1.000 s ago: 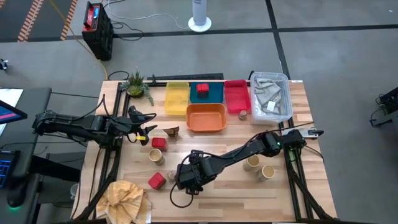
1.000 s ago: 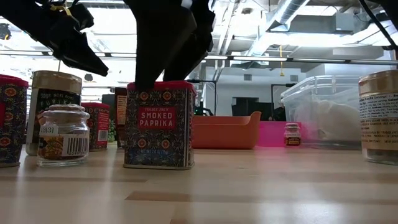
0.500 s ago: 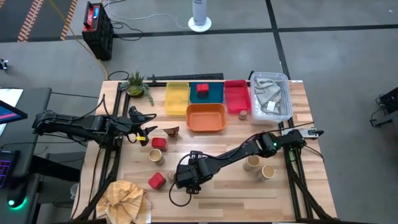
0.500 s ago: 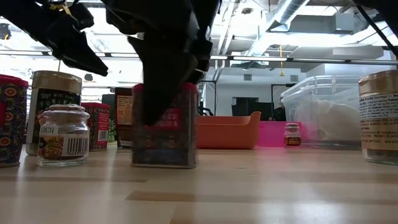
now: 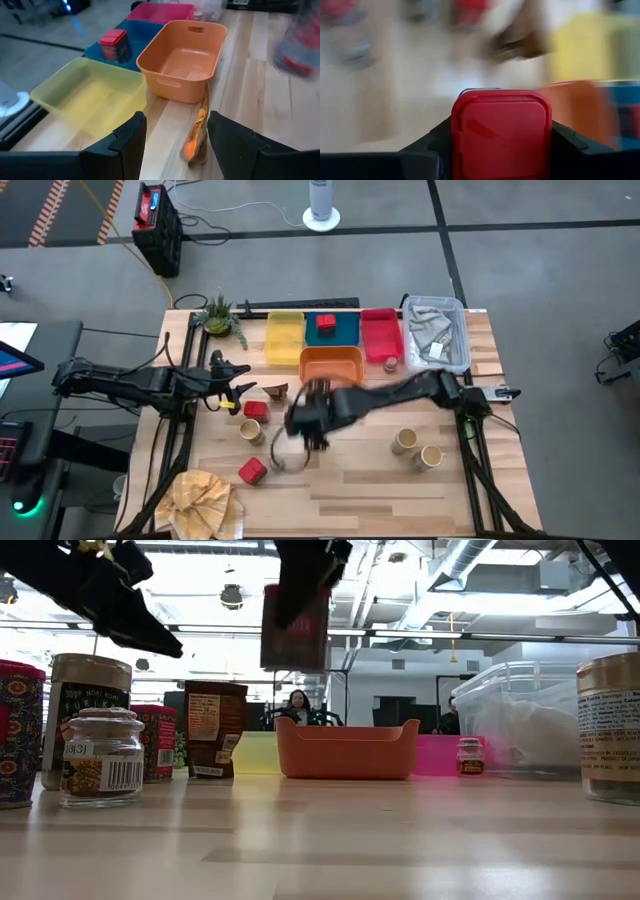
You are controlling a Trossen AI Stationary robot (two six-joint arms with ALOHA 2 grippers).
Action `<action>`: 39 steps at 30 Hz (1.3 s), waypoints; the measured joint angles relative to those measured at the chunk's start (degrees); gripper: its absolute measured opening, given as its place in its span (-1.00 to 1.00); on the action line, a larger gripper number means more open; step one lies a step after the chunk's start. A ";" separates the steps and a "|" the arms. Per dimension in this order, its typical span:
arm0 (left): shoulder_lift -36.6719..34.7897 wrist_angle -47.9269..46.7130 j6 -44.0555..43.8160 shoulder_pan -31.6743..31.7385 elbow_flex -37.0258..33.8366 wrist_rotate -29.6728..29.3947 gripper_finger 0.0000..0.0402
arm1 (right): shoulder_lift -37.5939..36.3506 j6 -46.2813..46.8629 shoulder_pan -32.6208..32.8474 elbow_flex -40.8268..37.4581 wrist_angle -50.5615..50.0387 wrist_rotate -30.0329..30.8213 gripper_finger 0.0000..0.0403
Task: Sort spices by type
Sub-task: Put the red seasoning can into the blue bin
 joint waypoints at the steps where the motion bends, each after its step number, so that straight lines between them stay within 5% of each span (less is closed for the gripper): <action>1: 0.06 1.89 0.86 0.00 -1.02 0.01 0.00 | -0.94 -1.65 -1.68 0.01 -0.39 2.35 0.14; 10: -0.23 8.06 5.66 0.00 -4.24 0.00 0.00 | -0.60 -23.61 -20.17 -0.04 2.76 3.24 0.15; 16: -0.50 7.19 4.76 0.00 -4.26 -0.02 0.00 | -0.57 -32.20 -28.39 -0.02 2.89 -5.71 0.16; 22: -0.52 9.43 5.83 0.00 -4.26 -0.48 0.00 | -0.68 -36.68 -31.32 -1.23 1.13 -12.75 0.16; 39: -0.52 12.55 10.82 0.01 -4.26 -0.60 0.00 | -0.62 -42.34 -33.52 -13.67 17.19 -11.74 0.16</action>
